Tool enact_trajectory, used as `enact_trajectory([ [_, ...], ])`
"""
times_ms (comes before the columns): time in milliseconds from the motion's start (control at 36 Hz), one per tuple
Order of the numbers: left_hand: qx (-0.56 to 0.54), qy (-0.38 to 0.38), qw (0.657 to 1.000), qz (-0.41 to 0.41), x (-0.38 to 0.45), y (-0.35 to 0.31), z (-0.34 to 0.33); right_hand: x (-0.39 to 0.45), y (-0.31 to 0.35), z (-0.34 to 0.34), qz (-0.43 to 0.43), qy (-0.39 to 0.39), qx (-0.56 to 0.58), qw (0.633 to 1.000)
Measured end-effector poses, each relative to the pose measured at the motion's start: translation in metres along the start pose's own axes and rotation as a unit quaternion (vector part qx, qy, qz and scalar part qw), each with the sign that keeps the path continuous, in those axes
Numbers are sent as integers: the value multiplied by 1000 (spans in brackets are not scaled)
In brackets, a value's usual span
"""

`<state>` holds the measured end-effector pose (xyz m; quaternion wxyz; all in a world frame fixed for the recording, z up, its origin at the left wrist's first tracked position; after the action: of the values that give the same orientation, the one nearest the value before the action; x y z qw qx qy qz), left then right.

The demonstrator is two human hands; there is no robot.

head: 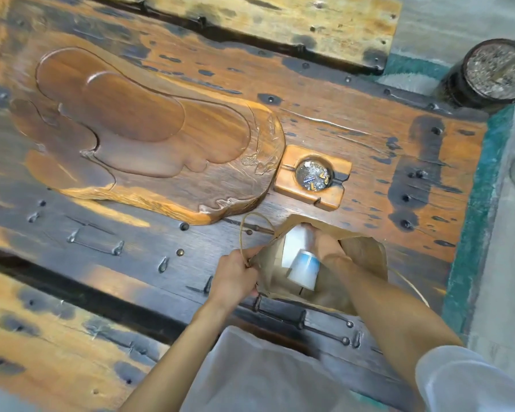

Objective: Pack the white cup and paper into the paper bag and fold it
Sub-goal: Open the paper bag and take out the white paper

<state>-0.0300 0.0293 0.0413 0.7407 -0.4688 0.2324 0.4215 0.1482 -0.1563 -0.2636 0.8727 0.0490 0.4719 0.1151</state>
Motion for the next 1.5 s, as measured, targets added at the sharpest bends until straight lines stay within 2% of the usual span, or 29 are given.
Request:
enact_trajectory([
  [56,0,2,1000,5,1,0,0,29,-11,-14,18,-12,-13,1000],
  [139,-7,5,1000,6,0,-3,1,18,-3,-5,14,5,-18,1000],
  [194,-8,5,1000,2,-1,-5,1,-34,28,28,33,12,-28,999],
  [306,-5,-3,1000,0,-1,-8,3,-73,52,54,67,28,-27,997],
  [500,14,-15,1000,-10,0,-14,-3,-94,57,76,38,38,15,998],
  [750,7,-11,998,-54,-1,-26,-12,-152,58,106,36,-16,47,998],
  [972,35,-23,994,-105,-6,-41,-21,-222,51,135,38,-61,118,990],
  [1083,80,-30,987,-134,-5,-44,-25,-256,49,151,44,-92,169,980],
  [1222,60,10,988,-142,-2,-36,-31,-296,51,166,76,-119,230,963],
  [1500,77,24,979,-186,-22,-30,-25,-338,52,171,107,-138,358,917],
])
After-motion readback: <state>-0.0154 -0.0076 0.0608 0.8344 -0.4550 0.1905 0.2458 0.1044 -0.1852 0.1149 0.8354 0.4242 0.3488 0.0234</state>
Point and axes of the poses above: each hand's wrist, its own x-axis towards the middle knuckle, its own z-axis out of the back of the hand, y = z × x, the point moved 3 cm from there along x, towards the middle knuckle, and after that the axes turned 6 degrees about x, right-handed, at the moved point
